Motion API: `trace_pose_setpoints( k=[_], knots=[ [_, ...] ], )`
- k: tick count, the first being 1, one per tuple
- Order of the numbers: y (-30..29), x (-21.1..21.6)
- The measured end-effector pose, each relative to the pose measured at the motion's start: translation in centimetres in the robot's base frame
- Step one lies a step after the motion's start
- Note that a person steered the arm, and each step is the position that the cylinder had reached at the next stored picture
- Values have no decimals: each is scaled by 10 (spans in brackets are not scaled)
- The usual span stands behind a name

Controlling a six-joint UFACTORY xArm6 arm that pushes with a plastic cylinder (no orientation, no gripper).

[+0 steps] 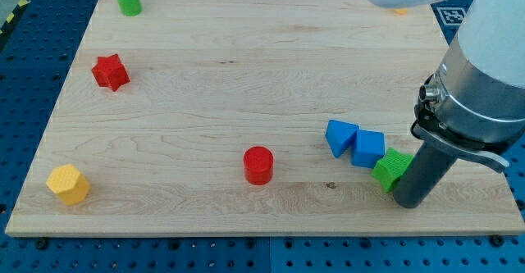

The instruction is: Move the green star towards center right

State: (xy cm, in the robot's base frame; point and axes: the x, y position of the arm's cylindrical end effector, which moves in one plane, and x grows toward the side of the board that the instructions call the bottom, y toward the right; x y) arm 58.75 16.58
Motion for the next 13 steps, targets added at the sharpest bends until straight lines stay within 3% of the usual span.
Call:
trace_pose_setpoints(
  k=[3, 5, 10, 12, 13],
  knots=[
    [-2, -7],
    [-43, -41],
    [14, -137],
    [16, -160],
    [-17, -181]
  ],
)
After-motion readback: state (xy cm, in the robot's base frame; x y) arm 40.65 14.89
